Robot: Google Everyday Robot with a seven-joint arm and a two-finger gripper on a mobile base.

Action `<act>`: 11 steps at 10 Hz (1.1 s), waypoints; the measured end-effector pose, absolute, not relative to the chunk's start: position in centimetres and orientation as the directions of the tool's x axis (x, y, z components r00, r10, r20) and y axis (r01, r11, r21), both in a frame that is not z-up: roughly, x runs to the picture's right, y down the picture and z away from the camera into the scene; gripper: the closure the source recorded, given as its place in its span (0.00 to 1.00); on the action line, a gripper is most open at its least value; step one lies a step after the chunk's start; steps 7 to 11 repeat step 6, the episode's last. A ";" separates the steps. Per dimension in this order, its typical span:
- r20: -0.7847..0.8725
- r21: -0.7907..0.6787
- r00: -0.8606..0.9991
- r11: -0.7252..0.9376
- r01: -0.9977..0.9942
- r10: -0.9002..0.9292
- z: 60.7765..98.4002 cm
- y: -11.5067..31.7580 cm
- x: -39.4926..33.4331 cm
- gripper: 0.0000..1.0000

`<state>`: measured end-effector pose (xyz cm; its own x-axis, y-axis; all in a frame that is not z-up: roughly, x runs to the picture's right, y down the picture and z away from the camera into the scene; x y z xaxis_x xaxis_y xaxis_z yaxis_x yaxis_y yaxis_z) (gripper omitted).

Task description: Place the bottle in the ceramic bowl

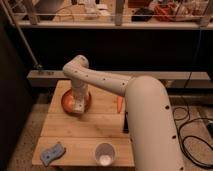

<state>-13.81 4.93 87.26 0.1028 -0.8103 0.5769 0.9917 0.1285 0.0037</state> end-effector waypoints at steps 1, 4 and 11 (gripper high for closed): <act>0.576 0.004 0.102 0.127 0.992 -0.811 87.3 4.9 -13.8 0.63; 0.577 0.007 0.097 0.124 0.992 -0.811 87.3 4.9 -13.8 0.74; 0.576 0.009 0.095 0.123 0.992 -0.812 87.3 4.9 -13.8 0.74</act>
